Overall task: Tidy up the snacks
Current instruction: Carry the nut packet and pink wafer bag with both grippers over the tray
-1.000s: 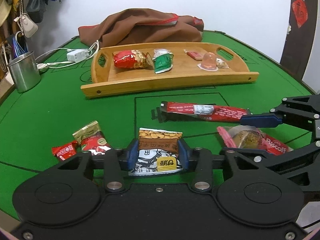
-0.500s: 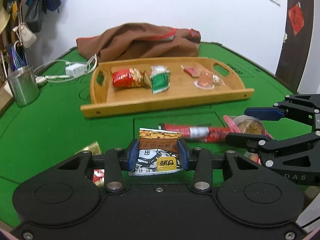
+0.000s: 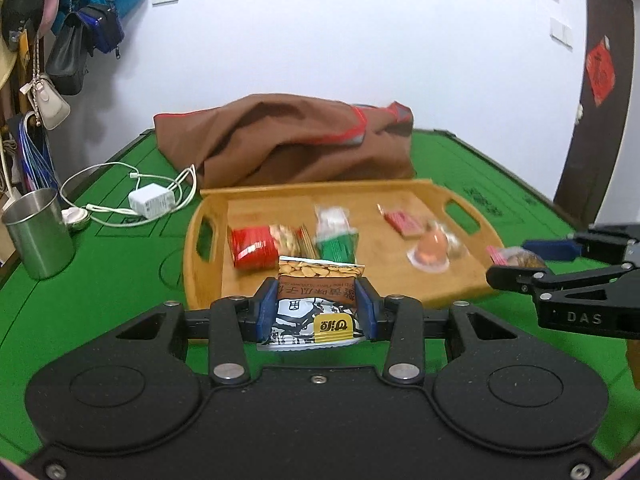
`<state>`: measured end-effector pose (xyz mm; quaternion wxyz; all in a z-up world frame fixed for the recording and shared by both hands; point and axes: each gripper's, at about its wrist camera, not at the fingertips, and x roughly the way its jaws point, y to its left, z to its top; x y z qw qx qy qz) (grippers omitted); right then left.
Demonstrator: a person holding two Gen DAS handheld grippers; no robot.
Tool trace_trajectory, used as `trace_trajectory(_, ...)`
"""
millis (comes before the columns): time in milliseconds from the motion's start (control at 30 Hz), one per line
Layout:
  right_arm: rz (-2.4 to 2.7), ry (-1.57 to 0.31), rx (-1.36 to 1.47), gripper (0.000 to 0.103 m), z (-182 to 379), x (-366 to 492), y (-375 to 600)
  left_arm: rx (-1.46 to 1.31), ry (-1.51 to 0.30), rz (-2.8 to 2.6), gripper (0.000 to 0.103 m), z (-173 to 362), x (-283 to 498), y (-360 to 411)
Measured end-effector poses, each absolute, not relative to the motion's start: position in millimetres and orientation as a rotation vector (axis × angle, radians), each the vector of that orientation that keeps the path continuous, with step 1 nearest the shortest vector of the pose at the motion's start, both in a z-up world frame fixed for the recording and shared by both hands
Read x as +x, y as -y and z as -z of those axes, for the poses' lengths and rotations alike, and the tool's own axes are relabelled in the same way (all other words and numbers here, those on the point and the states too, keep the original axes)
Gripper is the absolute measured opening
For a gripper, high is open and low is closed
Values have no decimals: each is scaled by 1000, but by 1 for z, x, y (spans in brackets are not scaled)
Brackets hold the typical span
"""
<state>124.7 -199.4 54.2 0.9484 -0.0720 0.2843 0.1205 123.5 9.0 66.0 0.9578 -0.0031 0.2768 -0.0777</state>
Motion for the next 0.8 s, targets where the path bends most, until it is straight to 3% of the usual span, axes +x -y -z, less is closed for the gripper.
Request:
trace_trajectory(433,-146,-776,109,55,-60,239,231,-79,-582,130,39,-91,224,-21)
trace_trajectory(800,-86,-828,152,55,-41,312,226,-142,-726,64,39,-58,317,-22)
